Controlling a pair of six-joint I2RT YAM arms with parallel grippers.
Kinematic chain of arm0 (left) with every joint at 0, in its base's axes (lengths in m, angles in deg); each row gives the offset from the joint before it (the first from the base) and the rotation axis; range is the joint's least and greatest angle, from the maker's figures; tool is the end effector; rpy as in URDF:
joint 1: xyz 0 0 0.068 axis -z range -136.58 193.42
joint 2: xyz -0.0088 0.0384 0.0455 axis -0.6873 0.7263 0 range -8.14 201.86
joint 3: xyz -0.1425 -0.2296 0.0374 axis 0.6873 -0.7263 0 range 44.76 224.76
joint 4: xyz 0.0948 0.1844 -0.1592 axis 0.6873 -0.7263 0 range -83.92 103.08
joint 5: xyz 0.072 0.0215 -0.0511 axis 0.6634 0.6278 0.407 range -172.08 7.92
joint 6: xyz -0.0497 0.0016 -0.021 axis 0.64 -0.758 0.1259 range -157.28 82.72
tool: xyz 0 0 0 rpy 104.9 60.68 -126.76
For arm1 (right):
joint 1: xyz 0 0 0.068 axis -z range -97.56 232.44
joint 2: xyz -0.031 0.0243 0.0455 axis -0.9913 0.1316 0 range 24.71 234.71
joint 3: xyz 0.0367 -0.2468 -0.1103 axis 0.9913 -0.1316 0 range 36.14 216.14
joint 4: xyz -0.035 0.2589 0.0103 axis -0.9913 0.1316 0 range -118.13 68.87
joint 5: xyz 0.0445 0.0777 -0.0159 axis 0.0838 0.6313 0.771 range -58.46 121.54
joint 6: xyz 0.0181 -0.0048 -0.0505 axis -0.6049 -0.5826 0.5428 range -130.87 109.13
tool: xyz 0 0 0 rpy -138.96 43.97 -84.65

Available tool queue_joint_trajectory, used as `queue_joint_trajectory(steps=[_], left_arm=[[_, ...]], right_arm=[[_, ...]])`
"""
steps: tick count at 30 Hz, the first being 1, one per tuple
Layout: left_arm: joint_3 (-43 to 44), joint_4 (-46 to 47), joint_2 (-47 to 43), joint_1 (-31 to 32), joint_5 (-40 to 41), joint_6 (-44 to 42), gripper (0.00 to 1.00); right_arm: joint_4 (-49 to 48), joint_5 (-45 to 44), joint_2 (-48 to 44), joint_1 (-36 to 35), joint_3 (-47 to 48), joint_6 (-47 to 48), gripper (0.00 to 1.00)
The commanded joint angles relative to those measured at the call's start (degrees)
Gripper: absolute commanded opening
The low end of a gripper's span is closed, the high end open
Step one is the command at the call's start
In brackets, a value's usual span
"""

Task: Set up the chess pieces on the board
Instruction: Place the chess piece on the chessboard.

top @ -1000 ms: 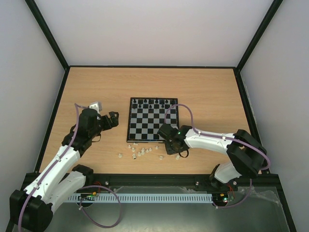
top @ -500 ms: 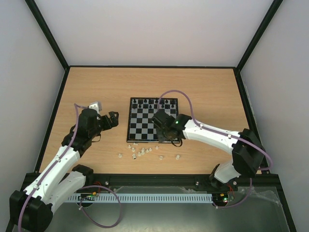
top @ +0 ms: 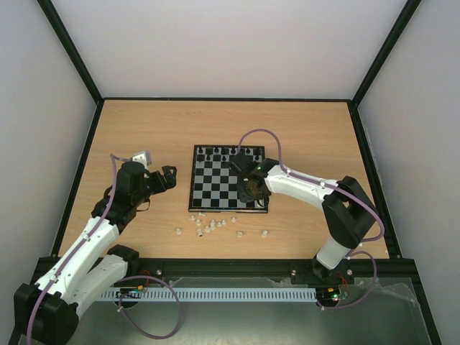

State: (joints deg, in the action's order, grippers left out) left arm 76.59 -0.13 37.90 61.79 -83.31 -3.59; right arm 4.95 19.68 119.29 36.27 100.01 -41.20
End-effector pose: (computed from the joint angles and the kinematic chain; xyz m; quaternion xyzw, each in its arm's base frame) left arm 0.1765 -0.0594 0.2510 -0.1084 0.8476 -0.2362 0.4626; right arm 0.2342 0.2334 0.2055 -0.1103 0.9627 0.0607 0.2394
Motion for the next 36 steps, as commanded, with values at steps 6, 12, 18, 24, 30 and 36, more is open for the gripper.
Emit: queue_joint_trajectory(steps=[6,12,18,24,30,36], left_arm=[[-0.62,0.38,-0.19,0.22,0.26,0.25,0.99],[-0.64,0.51,0.09,0.19,0.40,0.18,1.00],[-0.71,0.88,0.62,0.25,0.45,0.19,0.99],[-0.66,1.04,0.89,0.19,0.44,0.18,1.00],[-0.55,0.83,0.81,0.19,0.70,0.09,1.00],[-0.23,0.73,0.98,0.22,0.68,0.10,1.00]], right_arm=[[-0.31,1.21,3.67,1.39,1.91,2.22,0.07],[-0.80,0.98,4.49,2.42,1.83,2.63,0.07],[-1.42,1.13,5.08,3.41,1.84,3.21,0.07],[-1.88,1.53,5.89,3.46,2.34,3.65,0.07],[-1.56,1.63,6.03,3.47,2.95,3.62,0.21],[0.30,0.88,3.45,3.46,4.29,3.45,0.31]])
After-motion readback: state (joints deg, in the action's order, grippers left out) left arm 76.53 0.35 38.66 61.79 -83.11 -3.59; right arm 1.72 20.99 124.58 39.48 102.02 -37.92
